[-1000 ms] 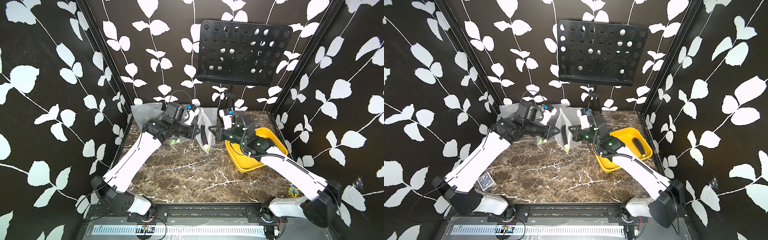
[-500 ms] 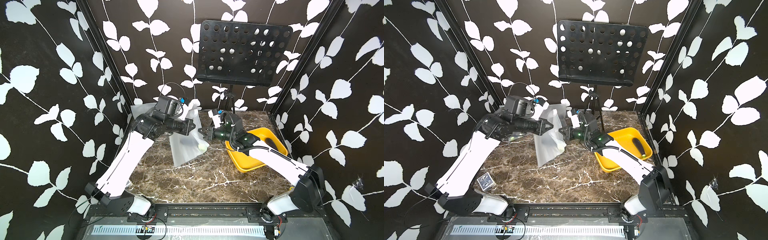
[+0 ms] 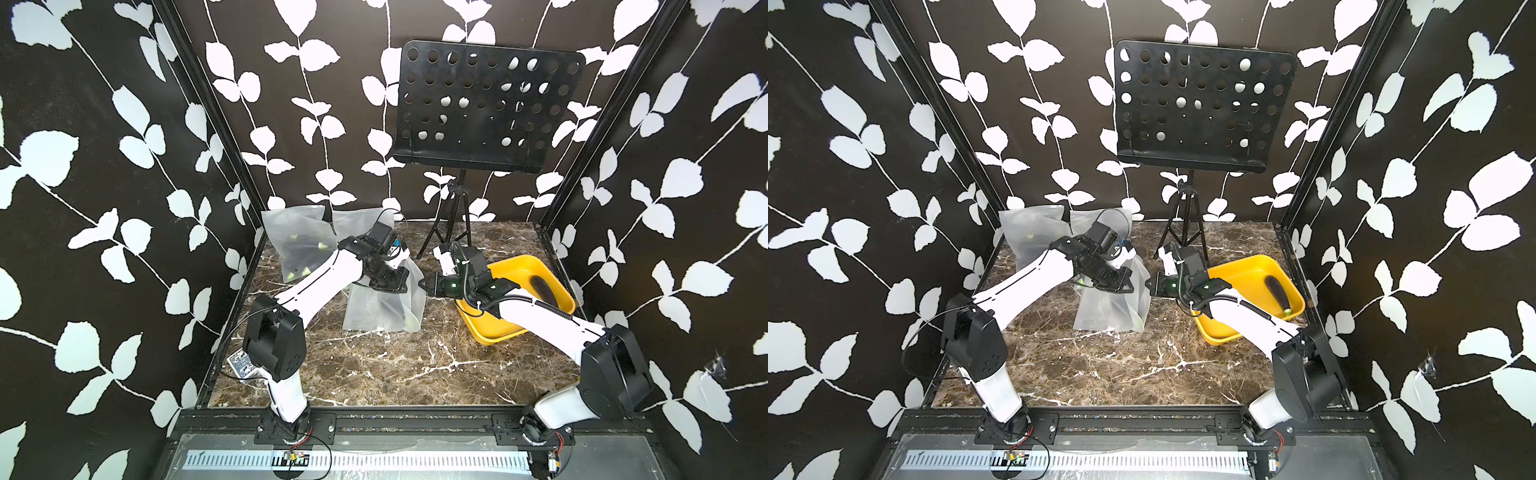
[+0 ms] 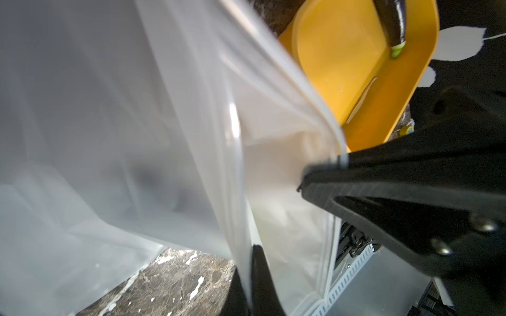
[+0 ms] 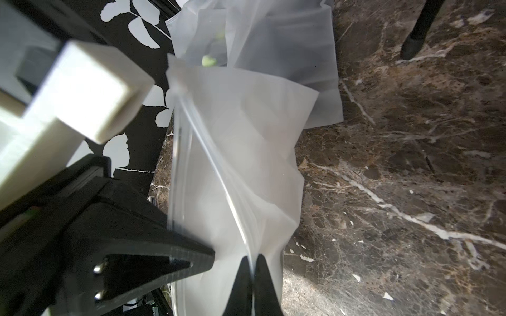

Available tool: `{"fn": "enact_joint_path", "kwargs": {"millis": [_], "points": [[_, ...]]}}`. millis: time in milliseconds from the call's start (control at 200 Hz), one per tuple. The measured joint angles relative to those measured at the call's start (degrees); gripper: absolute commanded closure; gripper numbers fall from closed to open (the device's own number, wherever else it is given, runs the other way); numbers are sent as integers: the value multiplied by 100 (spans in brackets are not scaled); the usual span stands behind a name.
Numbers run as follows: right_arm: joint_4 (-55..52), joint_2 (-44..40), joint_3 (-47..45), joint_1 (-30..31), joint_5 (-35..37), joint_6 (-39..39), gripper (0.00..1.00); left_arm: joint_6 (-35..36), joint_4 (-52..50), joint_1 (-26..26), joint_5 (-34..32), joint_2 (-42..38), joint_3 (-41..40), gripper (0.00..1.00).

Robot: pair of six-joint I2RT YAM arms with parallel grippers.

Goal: Place the eggplant in a zip-top bag and seal the zipper
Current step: Adjust the zipper food storage bag in the zipper food storage bag, then pick up the eggplant from the basket.

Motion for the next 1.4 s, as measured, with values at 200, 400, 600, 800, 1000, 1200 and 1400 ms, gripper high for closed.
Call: {"fn": "enact_joint_path", "kwargs": {"millis": [200, 400, 600, 800, 1000, 1200, 1400], "points": [[-136, -116, -192, -184, 122, -42, 81, -125, 315, -55, 302, 103, -2, 100], [-505, -680, -584, -621, 173, -81, 51, -352, 848, -262, 509, 334, -315, 100], [-1469, -1471, -455, -966, 433, -356, 30, -592, 1388, -391, 573, 710, -424, 100], [-2481, -1803, -42, -2111, 1598, -970, 23, -616, 1672, -428, 535, 778, -424, 100], [-2870, -876, 98, -3305, 2673, -1641, 23, -599, 1790, -428, 485, 778, -426, 100], [-2966, 162, 203, -3762, 3366, -2153, 22, -564, 1919, -455, 291, 774, -577, 100], [-2743, 905, 540, -4140, 3539, -2304, 21, -507, 1945, -466, 87, 772, -715, 100]]}}
